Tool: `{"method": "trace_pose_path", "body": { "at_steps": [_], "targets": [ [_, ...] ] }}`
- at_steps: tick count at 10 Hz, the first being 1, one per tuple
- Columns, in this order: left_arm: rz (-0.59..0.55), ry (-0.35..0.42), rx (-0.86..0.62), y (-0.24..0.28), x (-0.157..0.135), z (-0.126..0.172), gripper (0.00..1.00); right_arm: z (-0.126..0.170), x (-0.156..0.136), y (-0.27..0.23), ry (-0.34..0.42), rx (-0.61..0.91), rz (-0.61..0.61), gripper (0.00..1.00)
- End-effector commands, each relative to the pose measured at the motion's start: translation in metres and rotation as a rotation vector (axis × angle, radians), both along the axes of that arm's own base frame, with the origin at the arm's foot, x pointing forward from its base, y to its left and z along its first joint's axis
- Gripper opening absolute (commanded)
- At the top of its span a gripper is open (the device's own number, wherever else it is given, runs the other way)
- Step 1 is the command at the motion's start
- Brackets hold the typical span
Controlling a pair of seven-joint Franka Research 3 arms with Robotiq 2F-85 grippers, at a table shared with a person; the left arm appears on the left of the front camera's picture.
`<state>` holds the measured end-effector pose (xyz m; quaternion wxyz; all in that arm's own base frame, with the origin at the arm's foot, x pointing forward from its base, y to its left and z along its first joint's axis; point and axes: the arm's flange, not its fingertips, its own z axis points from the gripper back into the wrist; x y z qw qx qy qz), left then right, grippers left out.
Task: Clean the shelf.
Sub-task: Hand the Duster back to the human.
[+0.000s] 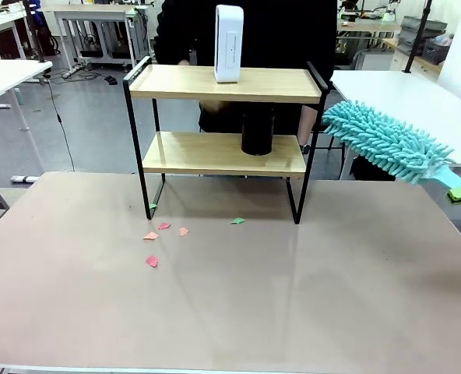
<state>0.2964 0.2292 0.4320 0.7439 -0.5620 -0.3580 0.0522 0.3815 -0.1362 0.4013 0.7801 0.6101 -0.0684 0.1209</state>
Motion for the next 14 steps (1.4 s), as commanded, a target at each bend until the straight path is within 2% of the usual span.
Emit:
{"method": "trace_pose_path", "body": {
  "at_steps": [1,10,11,12,13,14],
  "targets": [
    [-0.001,-0.029,-0.002,-0.001,0.0,0.0,1.0,0.005,-0.002,0.0,-0.016,0.017,-0.004,0.12],
    [-0.001,-0.029,-0.002,-0.001,0.0,0.0,1.0,0.005,-0.002,0.0,-0.016,0.017,-0.004,0.12],
    [0.0,0.0,0.0,0.0,0.0,0.0,1.0,0.0,0.0,0.0,0.0,0.0,0.0,0.12],
    [0.026,0.005,0.01,0.007,-0.007,0.025,1.0,0.014,0.001,-0.003,-0.009,-0.003,0.009,0.12],
    [-0.022,-0.062,-0.055,0.011,-0.014,0.07,1.0,0.041,-0.003,-0.015,-0.033,0.0,-0.003,0.12],
    [-0.096,-0.118,-0.05,0.001,-0.02,0.107,1.0,0.069,-0.014,-0.03,-0.064,0.008,-0.013,0.12]
  ]
}}
